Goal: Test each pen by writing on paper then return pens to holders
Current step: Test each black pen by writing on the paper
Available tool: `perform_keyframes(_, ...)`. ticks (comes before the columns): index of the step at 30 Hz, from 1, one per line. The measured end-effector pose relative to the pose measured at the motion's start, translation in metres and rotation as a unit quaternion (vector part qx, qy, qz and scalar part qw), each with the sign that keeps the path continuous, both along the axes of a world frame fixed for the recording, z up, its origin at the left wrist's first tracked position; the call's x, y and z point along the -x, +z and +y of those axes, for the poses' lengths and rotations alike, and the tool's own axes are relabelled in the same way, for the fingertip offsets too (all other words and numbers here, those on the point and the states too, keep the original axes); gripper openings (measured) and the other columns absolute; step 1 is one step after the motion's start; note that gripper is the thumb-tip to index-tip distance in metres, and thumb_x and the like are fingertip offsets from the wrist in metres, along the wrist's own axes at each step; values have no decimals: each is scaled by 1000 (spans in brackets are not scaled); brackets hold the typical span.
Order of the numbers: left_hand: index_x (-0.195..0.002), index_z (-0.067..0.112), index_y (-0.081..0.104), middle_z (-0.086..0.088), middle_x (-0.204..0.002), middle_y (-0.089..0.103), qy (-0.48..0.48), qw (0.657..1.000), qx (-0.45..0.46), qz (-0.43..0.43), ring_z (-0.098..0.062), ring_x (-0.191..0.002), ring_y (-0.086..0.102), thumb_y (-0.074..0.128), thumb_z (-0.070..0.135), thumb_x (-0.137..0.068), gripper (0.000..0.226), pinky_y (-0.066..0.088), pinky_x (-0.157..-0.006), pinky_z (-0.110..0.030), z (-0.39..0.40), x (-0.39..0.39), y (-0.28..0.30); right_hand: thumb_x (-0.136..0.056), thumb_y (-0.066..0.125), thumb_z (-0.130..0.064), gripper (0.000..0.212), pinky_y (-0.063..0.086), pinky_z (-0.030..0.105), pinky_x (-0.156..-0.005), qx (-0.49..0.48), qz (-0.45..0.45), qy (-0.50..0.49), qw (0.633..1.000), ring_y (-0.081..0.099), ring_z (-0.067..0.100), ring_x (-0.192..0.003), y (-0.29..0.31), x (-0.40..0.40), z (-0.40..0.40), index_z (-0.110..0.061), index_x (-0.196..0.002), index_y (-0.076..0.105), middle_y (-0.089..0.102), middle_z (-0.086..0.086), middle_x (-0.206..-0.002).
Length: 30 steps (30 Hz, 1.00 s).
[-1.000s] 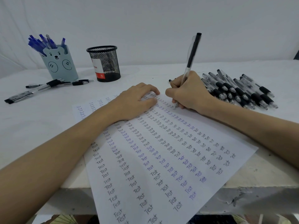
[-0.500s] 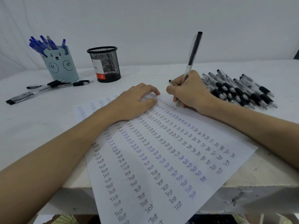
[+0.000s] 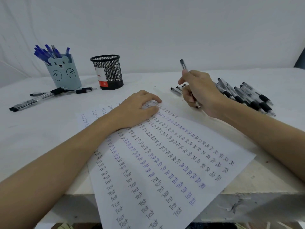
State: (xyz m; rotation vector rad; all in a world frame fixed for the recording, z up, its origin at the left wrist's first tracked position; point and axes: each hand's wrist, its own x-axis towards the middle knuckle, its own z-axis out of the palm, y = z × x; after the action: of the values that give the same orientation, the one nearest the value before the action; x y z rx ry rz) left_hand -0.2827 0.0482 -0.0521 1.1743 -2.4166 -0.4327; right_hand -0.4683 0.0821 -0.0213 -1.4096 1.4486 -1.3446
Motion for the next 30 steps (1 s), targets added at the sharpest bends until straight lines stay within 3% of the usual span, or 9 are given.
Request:
perform_keyframes(6, -122, 32, 56, 6, -127, 47, 0, 1000, 1, 2, -10, -115, 46, 48, 36, -94, 28, 32, -94, -23, 0, 0, 0, -97, 44, -20, 22, 18, 17, -37, 38, 19, -13, 999, 23, 11, -26, 7, 6, -1, -7, -81, 53, 32, -5, -29)
perform_keyframes(10, -122, 32, 55, 5, -128, 47, -2, 1000, 1, -1, -11, -116, 45, 48, 35, -94, 29, 32, -96, -24, -1, -1, 0, -90, 40, -14, 30, 23, 21, -39, 36, 90, -83, 992, 30, 10, -27, 23, 29, -6, 1, -98, 63, 39, -3, -30)
perform_keyframes(13, -122, 32, 55, 5, -127, 48, -2, 1000, 1, -1, -10, -114, 47, 48, 36, -94, 29, 32, -92, -21, -1, -1, 1, -87, 52, -13, 30, 39, 24, -54, 30, 244, -112, 963, 47, 17, -51, 23, 50, -11, 8, -106, 63, 52, 8, -56)
perform_keyframes(16, -122, 32, 55, 6, -128, 47, -3, 1000, 2, -3, -10, -114, 47, 48, 37, -94, 29, 32, -92, -21, -1, -1, 1, -83, 63, -14, 41, 37, 27, -73, 18, 383, -107, 917, 49, 21, -84, 14, 60, -17, -8, -123, 53, 55, 7, -89)
perform_keyframes(20, -122, 32, 55, 6, -128, 48, -5, 1000, 0, -1, -11, -115, 47, 48, 37, -94, 29, 34, -97, -24, 0, -1, 0, -84, 64, -18, 20, 32, 27, -65, 52, 455, -116, 881, 48, 22, -80, 5, 57, -19, -9, -99, 54, 48, -2, -73)
perform_keyframes(23, -122, 32, 56, 6, -128, 48, -4, 1000, 1, 8, -10, -115, 47, 49, 36, -94, 29, 34, -96, -23, 0, -2, 0, -85, 60, -19, 12, 31, 27, -55, 52, 495, -133, 857, 51, 27, -77, 1, 55, -22, -8, -83, 57, 52, 3, -70)
perform_keyframes(28, -123, 32, 55, 6, -128, 48, -6, 1000, 2, 12, -10, -116, 46, 49, 37, -94, 30, 33, -96, -23, -2, -2, -1, -82, 59, -17, 17, 38, 27, -59, 22, 479, -175, 860, 54, 31, -74, 1, 61, -25, -1, -86, 64, 63, 14, -79)
perform_keyframes(30, -123, 32, 55, 7, -128, 48, -7, 1000, 6, 11, -9, -116, 46, 48, 37, -95, 30, 34, -97, -24, -3, -2, -2, -82, 59, -15, 15, 37, 27, -59, 24, 479, -176, 860, 52, 29, -71, 3, 62, -24, -3, -87, 64, 62, 11, -77)
